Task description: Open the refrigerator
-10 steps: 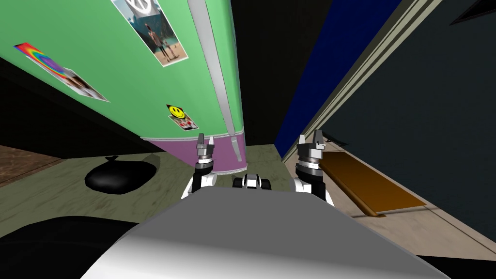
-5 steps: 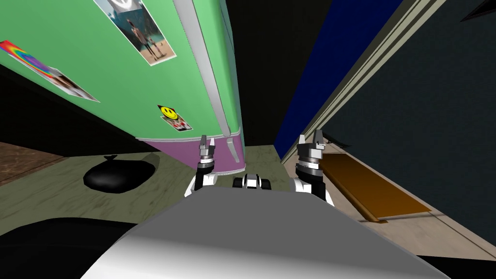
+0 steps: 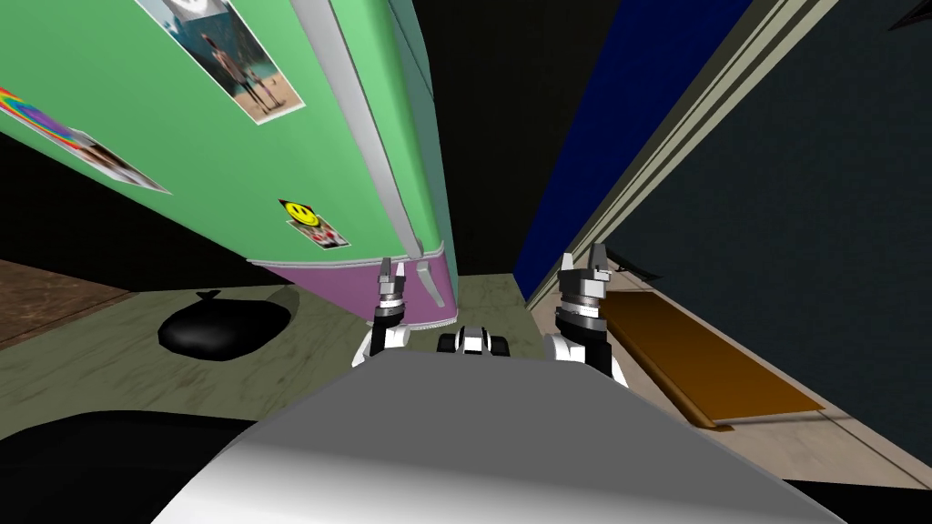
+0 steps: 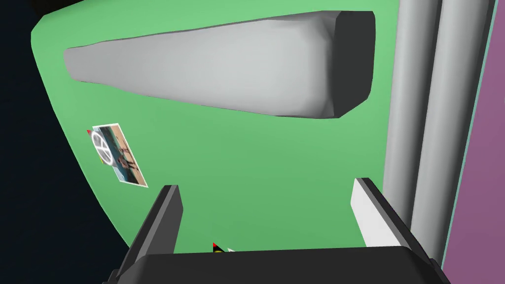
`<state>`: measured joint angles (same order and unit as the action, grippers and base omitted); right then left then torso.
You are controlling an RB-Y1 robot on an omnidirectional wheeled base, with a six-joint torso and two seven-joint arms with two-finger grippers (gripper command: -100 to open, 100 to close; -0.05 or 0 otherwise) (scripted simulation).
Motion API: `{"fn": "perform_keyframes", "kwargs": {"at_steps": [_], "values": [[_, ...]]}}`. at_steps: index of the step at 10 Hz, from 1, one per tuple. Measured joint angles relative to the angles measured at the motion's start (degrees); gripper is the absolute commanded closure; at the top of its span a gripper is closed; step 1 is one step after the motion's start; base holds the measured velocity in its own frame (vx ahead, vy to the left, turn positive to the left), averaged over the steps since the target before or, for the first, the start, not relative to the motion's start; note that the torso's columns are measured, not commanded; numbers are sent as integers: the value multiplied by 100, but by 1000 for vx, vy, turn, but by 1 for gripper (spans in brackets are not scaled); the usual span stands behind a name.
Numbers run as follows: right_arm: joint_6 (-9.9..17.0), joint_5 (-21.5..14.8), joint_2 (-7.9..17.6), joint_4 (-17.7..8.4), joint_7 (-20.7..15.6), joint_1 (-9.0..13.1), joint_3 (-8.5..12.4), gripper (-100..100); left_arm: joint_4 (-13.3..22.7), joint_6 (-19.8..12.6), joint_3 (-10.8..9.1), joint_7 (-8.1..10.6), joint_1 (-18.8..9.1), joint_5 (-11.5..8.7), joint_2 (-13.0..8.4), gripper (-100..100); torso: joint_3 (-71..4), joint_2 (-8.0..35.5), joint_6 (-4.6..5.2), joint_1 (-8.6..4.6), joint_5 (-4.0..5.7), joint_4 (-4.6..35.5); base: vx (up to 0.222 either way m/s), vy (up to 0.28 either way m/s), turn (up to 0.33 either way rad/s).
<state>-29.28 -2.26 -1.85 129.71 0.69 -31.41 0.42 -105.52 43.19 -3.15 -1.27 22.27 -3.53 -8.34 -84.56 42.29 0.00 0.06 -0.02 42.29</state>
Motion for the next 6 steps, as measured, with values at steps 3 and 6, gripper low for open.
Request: {"fn": "perform_keyframes", "kwargs": {"at_steps": [3,6], "values": [[0,0,0,0,0,0,0,0,304,147,-18,-46,-97,16,83,-100,0,0,0,-5,2,0,30,-72,23],[0,0,0,0,0,0,0,0,664,303,-62,-81,-243,21,258,-100,-3,-5,0,-10,2,-1,40,-75,37]]}}
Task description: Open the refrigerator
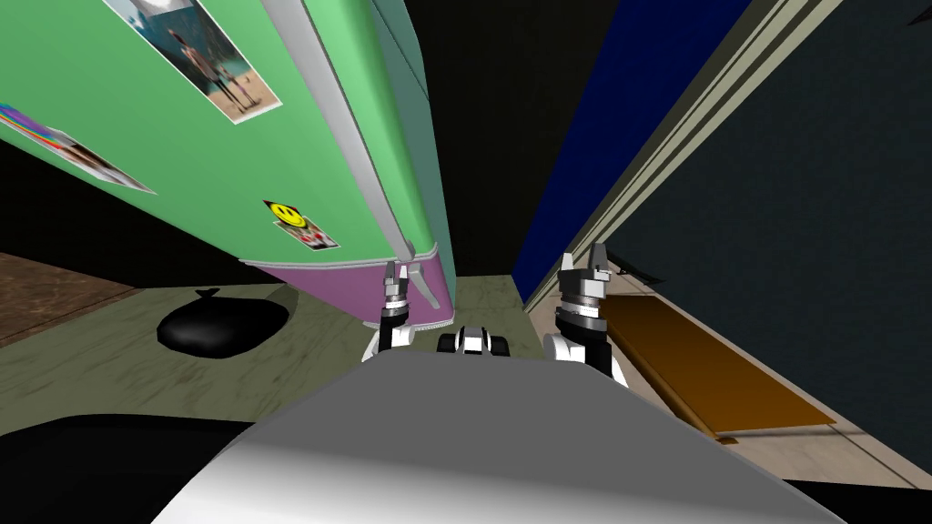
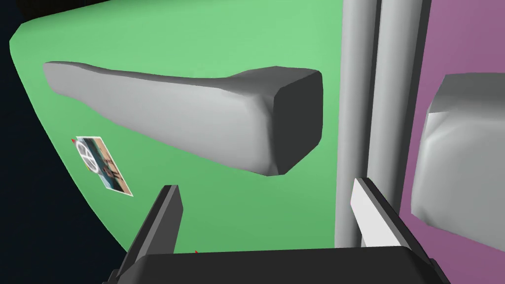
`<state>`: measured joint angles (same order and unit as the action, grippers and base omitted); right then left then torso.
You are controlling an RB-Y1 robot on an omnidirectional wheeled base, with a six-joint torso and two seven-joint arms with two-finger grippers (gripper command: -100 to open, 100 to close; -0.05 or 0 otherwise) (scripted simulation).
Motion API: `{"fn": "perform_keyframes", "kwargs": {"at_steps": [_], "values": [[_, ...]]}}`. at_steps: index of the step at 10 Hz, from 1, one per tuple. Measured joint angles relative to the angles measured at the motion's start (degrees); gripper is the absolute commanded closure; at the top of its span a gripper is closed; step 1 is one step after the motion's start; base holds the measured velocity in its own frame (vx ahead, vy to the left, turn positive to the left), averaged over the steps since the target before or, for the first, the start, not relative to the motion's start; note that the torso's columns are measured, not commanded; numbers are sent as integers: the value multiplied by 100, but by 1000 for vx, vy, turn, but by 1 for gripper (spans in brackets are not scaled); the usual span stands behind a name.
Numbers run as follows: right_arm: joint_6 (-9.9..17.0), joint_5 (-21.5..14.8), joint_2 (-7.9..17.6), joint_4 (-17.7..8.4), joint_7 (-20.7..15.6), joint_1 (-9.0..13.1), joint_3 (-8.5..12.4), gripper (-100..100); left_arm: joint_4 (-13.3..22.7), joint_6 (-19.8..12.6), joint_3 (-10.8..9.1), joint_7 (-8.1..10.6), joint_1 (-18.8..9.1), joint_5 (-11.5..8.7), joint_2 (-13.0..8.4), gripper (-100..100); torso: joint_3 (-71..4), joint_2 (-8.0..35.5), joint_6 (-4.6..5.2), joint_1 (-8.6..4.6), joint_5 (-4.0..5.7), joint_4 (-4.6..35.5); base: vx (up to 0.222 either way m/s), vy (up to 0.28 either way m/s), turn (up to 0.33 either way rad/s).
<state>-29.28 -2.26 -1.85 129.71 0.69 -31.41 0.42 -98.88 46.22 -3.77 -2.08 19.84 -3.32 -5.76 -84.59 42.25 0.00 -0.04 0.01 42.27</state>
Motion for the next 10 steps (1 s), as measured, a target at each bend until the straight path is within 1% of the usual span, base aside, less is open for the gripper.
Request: {"fn": "perform_keyframes", "kwargs": {"at_steps": [2,4,6,8,10], "values": [[0,0,0,0,0,1,0,0,134,115,-50,-18,-41,-8,192,-100,-3,-12,23,-9,-10,-16,16,-51,18],[0,0,0,0,0,1,0,0,187,159,-45,-30,-38,-1,408,-100,-14,-27,21,-2,-10,-20,3,-21,4],[0,0,1,0,0,0,1,0,119,107,-53,-34,-43,-4,415,-100,-9,-16,7,8,-5,-7,12,-1,11],[0,0,1,0,0,0,1,0,-61,-106,-79,-31,-81,-19,393,-100,-5,-9,2,10,-3,-2,17,-2,14],[0,0,1,0,0,1,1,0,-166,-324,-91,-38,-125,-27,389,-100,-24,-34,12,16,9,10,5,-5,8]]}}
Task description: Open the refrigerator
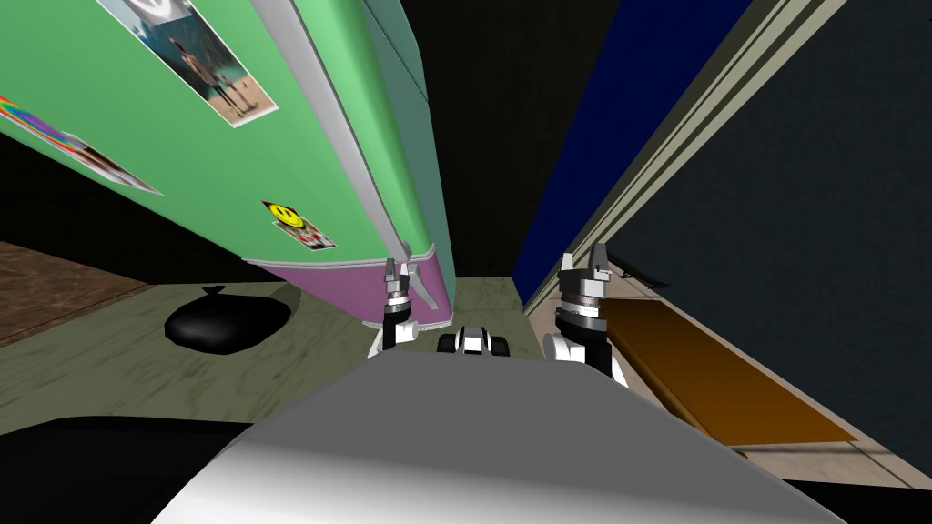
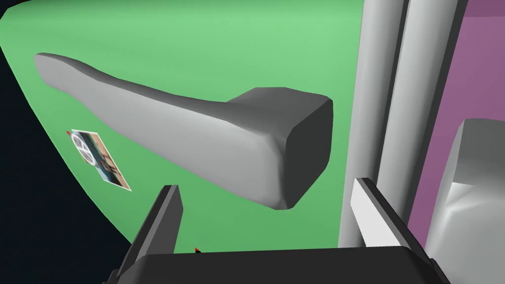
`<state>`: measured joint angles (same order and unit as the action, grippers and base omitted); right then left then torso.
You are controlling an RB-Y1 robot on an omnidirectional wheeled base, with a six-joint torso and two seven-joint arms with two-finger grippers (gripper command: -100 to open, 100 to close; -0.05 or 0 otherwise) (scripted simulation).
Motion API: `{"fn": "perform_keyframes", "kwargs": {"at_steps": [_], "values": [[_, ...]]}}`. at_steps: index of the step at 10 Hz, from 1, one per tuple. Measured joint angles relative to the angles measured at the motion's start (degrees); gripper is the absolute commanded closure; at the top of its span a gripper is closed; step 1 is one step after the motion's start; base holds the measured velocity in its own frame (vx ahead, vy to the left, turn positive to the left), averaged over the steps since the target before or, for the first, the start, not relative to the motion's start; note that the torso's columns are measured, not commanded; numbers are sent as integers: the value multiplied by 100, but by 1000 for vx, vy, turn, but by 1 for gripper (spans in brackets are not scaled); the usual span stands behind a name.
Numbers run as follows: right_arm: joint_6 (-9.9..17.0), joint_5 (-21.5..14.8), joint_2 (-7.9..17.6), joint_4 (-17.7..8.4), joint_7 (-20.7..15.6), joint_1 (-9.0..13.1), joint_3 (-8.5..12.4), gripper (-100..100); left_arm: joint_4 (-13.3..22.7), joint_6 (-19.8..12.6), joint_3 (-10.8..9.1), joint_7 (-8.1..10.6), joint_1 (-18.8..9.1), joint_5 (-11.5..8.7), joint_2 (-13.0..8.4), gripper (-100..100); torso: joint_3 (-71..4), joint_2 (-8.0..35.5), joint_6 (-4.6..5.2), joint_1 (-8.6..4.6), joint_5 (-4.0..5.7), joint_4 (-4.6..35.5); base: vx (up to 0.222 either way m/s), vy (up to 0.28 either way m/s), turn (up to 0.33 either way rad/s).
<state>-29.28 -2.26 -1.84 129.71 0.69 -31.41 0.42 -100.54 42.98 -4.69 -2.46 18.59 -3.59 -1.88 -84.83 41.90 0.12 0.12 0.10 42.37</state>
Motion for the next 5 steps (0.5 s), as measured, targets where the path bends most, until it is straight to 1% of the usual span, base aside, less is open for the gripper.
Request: {"fn": "perform_keyframes", "kwargs": {"at_steps": [1,5], "values": [[0,0,0,0,0,0,0,0,-8,-23,-2,-1,-1,-1,0,100,3,3,-3,-3,-7,-10,-2,7,-30],[0,0,0,0,0,0,0,0,278,396,30,12,83,17,16,100,27,40,-11,-14,-8,-6,-15,4,-11]]}}
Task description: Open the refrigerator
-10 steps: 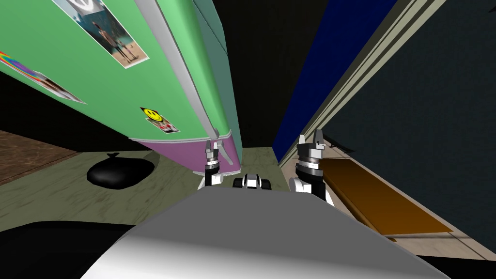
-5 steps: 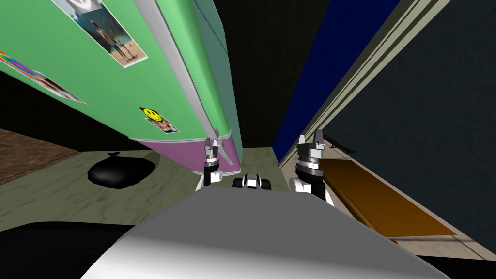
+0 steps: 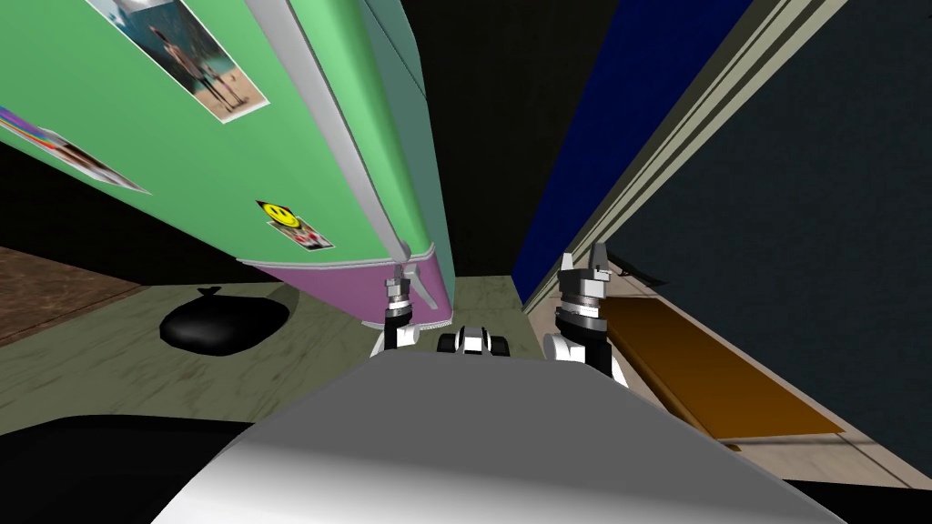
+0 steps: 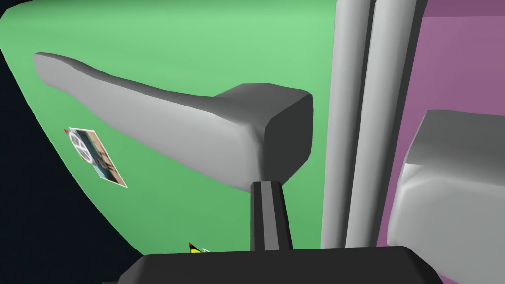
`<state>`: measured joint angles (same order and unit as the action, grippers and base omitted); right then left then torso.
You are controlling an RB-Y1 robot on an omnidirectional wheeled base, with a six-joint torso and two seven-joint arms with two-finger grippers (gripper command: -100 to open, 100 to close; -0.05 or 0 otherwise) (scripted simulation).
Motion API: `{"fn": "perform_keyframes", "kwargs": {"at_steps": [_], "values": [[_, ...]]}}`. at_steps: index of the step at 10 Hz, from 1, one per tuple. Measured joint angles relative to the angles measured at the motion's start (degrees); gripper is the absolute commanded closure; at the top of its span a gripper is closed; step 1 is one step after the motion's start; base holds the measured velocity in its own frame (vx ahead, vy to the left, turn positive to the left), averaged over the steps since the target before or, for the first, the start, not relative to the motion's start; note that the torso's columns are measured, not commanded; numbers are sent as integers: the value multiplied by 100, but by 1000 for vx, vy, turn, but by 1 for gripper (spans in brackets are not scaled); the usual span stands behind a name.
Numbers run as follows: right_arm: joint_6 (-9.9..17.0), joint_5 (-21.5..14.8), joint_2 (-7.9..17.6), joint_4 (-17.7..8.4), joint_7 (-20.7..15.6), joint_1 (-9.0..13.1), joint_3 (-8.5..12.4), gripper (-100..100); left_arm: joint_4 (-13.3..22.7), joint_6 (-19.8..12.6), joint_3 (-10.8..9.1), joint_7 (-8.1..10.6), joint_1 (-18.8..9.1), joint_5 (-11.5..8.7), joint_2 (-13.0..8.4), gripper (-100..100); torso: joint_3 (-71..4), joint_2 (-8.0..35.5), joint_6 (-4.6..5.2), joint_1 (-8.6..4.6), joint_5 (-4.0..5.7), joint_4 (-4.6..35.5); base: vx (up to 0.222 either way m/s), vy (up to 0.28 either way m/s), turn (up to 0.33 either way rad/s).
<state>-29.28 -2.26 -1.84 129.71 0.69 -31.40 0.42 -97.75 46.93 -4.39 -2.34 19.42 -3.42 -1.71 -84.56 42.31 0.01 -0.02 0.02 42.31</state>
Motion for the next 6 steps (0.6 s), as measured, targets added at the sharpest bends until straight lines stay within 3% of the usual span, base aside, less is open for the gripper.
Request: {"fn": "perform_keyframes", "kwargs": {"at_steps": [1,6], "values": [[0,0,0,0,0,0,0,0,8,22,0,2,3,0,0,-100,-2,-4,-1,0,-1,-2,4,-12,11],[0,0,0,0,0,-1,0,0,-273,-443,-118,-26,78,-44,-497,-100,-12,-21,0,12,-6,-9,14,-33,21]]}}
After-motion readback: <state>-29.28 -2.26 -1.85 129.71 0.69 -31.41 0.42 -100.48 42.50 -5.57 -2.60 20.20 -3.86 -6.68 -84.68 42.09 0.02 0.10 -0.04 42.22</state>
